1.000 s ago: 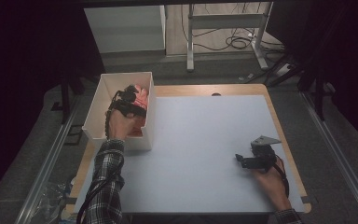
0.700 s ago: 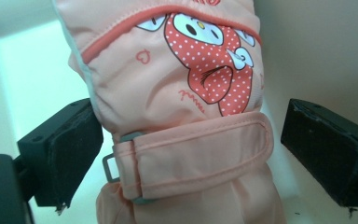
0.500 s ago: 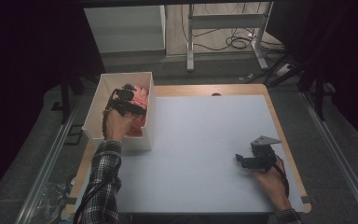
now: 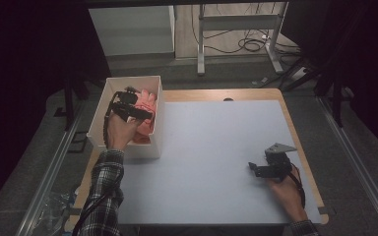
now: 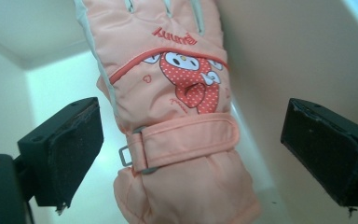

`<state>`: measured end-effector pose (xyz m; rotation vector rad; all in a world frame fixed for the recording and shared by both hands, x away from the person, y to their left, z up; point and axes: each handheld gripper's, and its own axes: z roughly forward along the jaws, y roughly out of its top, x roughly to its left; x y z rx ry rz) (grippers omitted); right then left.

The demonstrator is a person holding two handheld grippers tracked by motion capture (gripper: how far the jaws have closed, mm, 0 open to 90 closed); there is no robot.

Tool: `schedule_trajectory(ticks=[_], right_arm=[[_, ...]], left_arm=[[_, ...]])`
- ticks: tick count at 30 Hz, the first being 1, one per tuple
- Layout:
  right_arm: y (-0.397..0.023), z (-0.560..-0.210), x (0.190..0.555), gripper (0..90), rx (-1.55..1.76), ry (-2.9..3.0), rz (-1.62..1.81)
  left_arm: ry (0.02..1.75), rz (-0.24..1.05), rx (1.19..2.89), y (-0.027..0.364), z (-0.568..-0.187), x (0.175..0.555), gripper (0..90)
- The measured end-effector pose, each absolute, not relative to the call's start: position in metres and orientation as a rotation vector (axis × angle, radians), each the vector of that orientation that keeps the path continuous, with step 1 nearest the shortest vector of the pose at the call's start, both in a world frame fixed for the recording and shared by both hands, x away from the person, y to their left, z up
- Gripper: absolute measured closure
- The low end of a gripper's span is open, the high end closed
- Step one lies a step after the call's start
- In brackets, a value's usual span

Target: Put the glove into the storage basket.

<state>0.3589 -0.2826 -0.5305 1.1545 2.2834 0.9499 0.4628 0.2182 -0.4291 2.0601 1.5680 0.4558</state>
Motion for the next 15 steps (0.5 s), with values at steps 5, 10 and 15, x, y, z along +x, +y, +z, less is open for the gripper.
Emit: schedule_trajectory(ticks=[5, 10, 15], right_arm=[[-0.283, -0.530, 0.359, 18.2, 1.154, 2.283, 0.950], [-0.283, -0.530, 0.359, 18.2, 1.155, 2.283, 0.950], [-0.283, -0.530, 0.359, 18.2, 1.154, 2.283, 0.949]], left_arm=[[1.532, 0.442, 2.060, 0.219, -0.424, 0.456, 5.2], [1.497, 0.453, 2.050, 0.220, -0.416, 0.447, 4.2], [1.450, 0.473, 2.051, 0.221, -0.410, 0.435, 3.1]])
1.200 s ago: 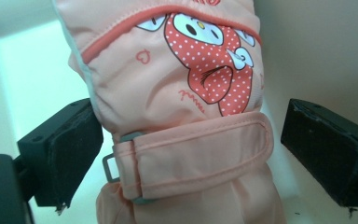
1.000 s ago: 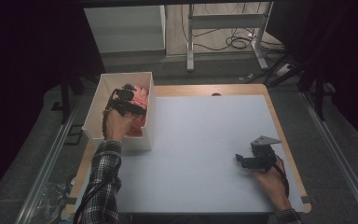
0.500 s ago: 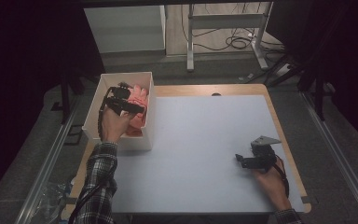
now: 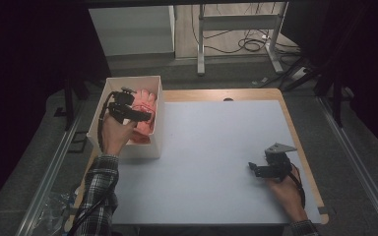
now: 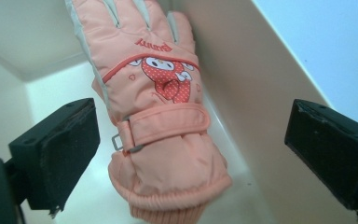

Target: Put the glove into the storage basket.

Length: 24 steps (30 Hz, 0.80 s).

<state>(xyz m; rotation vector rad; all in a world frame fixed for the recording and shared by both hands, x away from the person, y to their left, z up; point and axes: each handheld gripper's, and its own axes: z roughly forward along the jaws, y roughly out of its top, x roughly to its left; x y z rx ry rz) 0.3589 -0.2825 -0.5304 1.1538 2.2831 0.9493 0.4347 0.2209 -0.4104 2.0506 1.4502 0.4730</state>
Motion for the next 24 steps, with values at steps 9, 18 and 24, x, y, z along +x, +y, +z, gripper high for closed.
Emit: schedule_trajectory(ticks=[9, 18, 24], right_arm=[[-0.283, -0.530, 0.359, 18.2, 1.154, 2.283, 0.949], [-0.282, -0.530, 0.359, 18.2, 1.154, 2.283, 0.949], [-0.283, -0.530, 0.359, 18.2, 1.156, 2.285, 0.946]], left_arm=[[1.388, 0.493, 2.054, 0.225, -0.406, 0.410, 1.2], [1.341, 0.466, 2.026, 0.232, -0.412, 0.383, 1.4], [1.295, 0.467, 2.008, 0.232, -0.416, 0.362, 1.4]])
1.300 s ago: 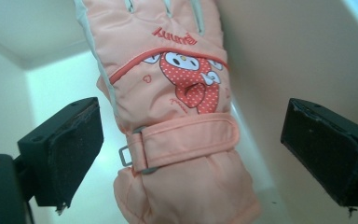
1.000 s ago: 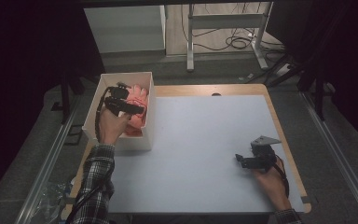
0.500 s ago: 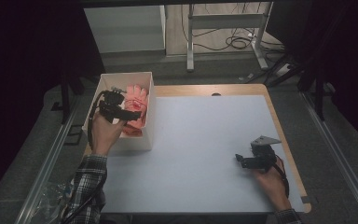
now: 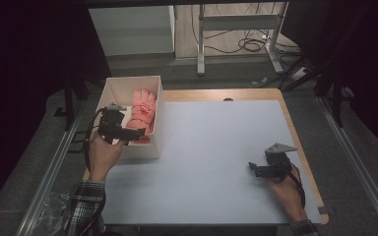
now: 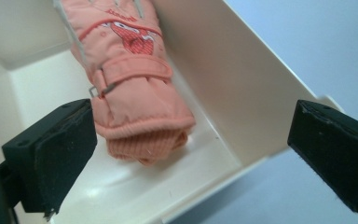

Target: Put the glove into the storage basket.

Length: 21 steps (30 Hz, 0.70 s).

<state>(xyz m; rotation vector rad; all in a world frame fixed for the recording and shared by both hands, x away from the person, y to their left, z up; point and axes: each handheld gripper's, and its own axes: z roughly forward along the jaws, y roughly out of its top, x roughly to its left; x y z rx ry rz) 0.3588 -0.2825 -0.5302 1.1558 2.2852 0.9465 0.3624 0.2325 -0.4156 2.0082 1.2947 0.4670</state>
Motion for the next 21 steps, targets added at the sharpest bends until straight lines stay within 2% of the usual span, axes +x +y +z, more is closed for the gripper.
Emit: schedule_trajectory(ticks=[21], right_arm=[[-0.283, -0.530, 0.359, 18.2, 1.152, 2.285, 0.947]], left_arm=[[1.096, 0.447, 2.042, 0.196, -0.454, 0.294, 1.4]])
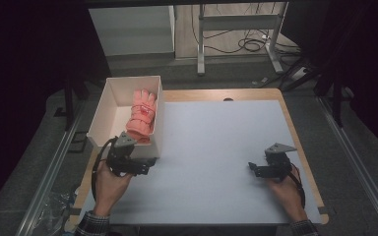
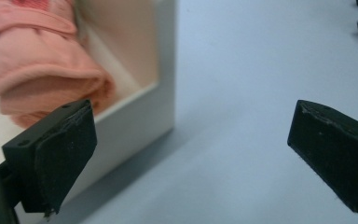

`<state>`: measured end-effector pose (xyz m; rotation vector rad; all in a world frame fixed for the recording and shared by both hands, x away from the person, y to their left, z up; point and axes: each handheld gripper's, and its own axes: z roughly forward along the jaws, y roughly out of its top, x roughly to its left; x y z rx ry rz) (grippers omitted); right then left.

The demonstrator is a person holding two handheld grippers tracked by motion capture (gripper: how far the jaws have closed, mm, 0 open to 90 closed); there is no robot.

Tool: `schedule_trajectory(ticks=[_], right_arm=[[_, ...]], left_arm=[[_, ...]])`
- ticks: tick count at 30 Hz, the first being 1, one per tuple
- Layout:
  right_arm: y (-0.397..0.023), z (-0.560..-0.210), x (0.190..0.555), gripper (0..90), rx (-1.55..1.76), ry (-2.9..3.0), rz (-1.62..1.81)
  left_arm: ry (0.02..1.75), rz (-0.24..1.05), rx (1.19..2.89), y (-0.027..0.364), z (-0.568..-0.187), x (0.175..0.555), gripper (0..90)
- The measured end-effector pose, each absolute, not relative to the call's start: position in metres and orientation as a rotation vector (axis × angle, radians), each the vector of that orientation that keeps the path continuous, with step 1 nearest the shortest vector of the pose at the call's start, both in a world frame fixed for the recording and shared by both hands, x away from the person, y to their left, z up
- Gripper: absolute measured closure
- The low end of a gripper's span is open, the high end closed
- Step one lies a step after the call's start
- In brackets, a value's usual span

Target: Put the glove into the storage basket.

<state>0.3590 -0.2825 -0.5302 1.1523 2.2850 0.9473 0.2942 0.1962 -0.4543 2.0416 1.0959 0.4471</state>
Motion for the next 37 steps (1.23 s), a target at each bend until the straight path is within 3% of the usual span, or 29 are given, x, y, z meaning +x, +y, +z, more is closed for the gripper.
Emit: schedule_trajectory(ticks=[19, 28, 37], right_arm=[[-0.283, -0.530, 0.359, 18.2, 1.152, 2.285, 0.947], [-0.283, -0.530, 0.359, 18.2, 1.151, 2.285, 0.947], [-0.283, -0.530, 0.359, 18.2, 1.153, 2.285, 0.949]], left_arm=[[1.010, 0.377, 2.079, 0.159, -0.511, 0.284, 1.4], [1.028, 0.350, 2.172, 0.145, -0.546, 0.291, 1.1], [1.031, 0.351, 2.185, 0.143, -0.550, 0.292, 0.0]])
